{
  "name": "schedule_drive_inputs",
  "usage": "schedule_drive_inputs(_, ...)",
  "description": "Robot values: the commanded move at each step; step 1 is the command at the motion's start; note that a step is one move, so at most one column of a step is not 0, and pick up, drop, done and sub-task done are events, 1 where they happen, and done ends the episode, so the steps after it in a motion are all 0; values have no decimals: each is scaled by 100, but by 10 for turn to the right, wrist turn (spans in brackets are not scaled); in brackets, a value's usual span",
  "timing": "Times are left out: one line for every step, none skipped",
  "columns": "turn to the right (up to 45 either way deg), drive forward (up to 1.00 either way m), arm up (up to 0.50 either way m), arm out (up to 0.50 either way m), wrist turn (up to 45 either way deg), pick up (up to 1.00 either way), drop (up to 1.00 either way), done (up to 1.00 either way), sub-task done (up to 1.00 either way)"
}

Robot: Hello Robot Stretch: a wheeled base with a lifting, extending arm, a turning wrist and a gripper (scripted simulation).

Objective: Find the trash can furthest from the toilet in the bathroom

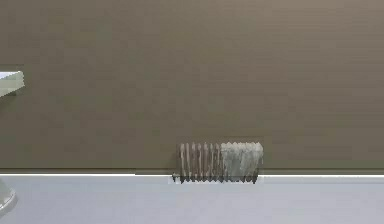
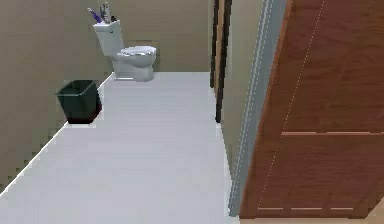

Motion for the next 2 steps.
schedule_drive_inputs(0,15,0,0,0,0,0,0,0)
schedule_drive_inputs(-450,0,0,0,0,0,0,0,0)
